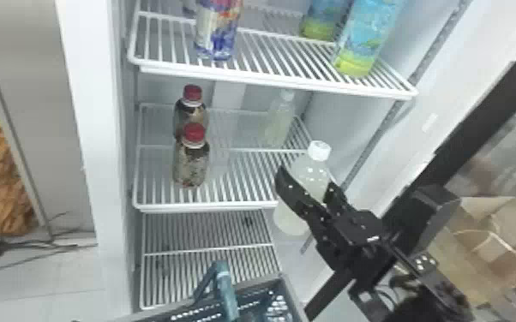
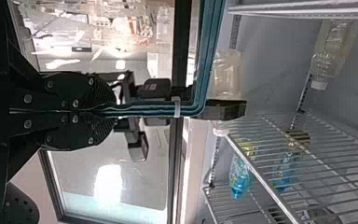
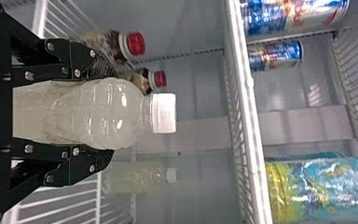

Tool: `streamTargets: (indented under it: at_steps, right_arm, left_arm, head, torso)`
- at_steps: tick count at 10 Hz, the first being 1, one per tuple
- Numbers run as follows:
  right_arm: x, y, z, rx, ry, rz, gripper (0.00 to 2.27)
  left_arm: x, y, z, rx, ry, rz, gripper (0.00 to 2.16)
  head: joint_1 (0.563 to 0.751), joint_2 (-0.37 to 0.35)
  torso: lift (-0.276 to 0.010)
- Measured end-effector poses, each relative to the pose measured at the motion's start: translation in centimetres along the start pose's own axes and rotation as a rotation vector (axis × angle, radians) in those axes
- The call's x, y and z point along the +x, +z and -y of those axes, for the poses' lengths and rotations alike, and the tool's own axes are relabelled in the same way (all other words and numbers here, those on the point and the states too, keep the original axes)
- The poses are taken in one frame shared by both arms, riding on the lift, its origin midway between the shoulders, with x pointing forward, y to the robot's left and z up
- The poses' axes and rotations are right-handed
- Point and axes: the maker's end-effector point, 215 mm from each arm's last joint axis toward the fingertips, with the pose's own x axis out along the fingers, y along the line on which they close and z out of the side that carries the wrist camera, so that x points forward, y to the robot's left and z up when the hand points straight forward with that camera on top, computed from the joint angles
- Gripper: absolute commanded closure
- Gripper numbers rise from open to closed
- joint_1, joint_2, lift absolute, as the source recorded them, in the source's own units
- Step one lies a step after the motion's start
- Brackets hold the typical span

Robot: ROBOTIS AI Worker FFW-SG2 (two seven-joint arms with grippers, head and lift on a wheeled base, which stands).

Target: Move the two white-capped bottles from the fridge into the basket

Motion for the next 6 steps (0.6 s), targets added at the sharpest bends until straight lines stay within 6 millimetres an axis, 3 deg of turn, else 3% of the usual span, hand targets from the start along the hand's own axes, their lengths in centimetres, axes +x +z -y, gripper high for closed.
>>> streamTargets:
  at_steps: [3,6]
  right_arm:
    - [-3.6,-0.8,-3.4,0.032,0.046,-0.129,0.78]
    - [-6.6,-3.3,-4.0,0.046,0.036,-0.269,0.78]
  left_arm:
    - [0.0,0.0,0.0,-0.001,0.001,0.0,1.12]
    - [-0.1,-0.1,-0.1,-0.003,0.002,-0.001,1.12]
  head:
    - [0.695,-0.35]
    - [0.695,-0.35]
  torso:
    - [-0.26]
    - [-0.26]
